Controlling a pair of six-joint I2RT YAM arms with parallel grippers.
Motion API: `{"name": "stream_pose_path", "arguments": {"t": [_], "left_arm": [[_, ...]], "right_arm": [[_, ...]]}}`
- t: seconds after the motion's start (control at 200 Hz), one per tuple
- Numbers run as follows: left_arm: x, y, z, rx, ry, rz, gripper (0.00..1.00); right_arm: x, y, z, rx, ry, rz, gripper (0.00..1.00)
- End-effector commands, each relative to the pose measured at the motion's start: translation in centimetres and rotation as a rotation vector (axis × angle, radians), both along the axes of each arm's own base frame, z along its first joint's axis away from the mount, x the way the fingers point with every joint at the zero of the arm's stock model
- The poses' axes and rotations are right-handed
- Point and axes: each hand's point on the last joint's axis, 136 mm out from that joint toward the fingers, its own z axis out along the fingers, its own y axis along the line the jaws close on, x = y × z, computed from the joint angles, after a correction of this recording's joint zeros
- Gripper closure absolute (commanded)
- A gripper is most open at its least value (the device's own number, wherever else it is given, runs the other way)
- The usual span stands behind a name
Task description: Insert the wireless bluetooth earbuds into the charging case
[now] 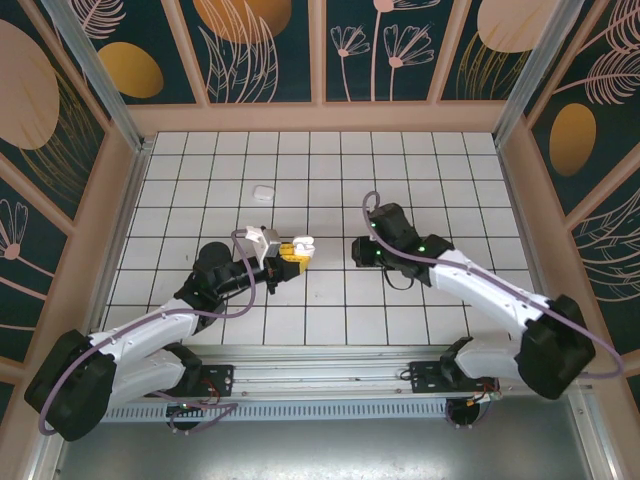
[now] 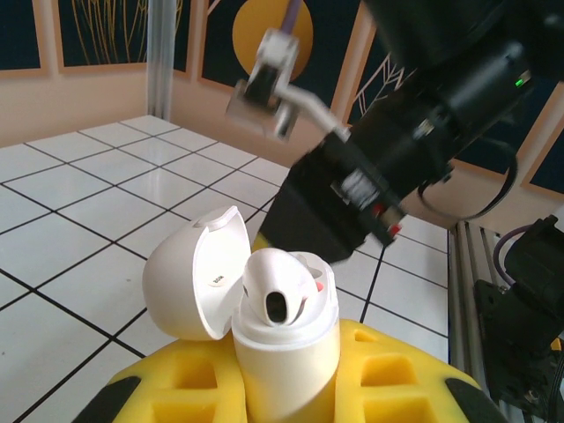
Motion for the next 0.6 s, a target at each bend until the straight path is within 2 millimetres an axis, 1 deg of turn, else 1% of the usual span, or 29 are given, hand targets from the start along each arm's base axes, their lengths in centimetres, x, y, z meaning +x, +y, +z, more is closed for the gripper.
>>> {"name": "stream_pose_path", "arguments": {"t": [0.0,0.105,0.225,0.41,0.596], "left_arm": [[0.2,-0.2,2.2,-0.047,-0.049,-0.003,1.0],[0.2,-0.4,2.5,-0.054,-0.048,-0.015,1.0],[0.4,-0.7,3.0,-0.061,-0.047,-0.027,1.0],[0.4,-1.0,3.4,-0.076,-0.041,-0.036,1.0],[0.3,-1.1,3.9,-0.111,-0.017,-0.052,1.0]], "right_arm": [[0.2,0.6,3.7,0.121,-0.122,0.008,0.87],[-0.4,1.4,6.1,0.218,-0.192,0.062,0.88],[-1.3,2.5,8.2,0.302,-0.252,0.129,0.89],[-2.2,3.5,11.4,0.382,-0.347,0.203,0.89],[-3.6,5.6,14.7,0.469,-0.44,0.312,0.89]]}}
